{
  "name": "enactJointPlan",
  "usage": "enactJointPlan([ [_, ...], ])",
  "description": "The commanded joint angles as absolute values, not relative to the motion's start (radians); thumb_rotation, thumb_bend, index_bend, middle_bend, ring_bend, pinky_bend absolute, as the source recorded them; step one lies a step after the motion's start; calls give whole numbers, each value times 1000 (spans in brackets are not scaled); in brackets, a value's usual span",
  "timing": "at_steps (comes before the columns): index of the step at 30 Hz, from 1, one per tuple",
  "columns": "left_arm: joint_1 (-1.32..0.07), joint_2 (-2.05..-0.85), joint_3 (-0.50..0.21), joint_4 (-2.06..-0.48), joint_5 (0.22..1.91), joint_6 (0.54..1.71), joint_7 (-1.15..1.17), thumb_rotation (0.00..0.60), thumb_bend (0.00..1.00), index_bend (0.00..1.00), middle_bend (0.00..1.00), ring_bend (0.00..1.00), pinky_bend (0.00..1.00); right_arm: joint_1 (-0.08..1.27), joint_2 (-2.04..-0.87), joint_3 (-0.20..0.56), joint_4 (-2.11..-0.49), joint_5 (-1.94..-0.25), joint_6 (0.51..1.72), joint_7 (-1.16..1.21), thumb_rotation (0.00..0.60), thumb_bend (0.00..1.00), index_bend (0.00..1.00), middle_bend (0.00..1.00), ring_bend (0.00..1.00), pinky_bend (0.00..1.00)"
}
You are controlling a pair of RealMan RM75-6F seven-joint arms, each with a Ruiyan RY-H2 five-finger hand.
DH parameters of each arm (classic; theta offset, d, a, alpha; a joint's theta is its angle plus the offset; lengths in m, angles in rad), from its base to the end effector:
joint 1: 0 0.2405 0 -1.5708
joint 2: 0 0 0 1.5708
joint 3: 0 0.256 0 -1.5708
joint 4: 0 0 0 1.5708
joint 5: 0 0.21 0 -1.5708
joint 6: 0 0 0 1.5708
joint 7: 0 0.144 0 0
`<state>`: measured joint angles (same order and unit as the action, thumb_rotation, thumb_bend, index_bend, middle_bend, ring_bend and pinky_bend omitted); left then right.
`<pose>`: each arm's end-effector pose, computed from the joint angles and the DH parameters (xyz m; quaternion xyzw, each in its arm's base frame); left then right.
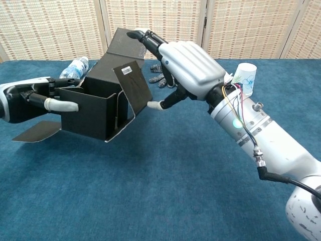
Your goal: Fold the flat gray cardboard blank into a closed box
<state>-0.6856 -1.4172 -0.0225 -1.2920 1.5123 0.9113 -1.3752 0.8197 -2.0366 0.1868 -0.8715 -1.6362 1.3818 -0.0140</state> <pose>-0.2210 0.3357 0.0143 -0.4320 -0.7570 -0.4817 0.0910 -0.0696 -0.3288 -0.0809 0.6897 -0.2011 0.5996 0.3527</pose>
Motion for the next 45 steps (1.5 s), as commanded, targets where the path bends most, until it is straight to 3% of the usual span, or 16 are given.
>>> enactJointPlan([
  [1,-681,-1442,-23,-1272,1511,921,-1339,600,95,215,248,486,596,831,-2040,182,-857,-1641,1370,-12,600,0,0,68,693,897],
  [30,-690,-1577,-3,-1119,1556,955,-1271,600,96,203,248,479,596,941,-2042,69,-663,-1759,1340,139,600,20,184,202,747,897],
  [45,-689,-1661,17,-987,1580,988,-1260,600,95,194,248,478,596,1002,-2019,18,-633,-1778,1249,213,600,28,285,279,775,916],
])
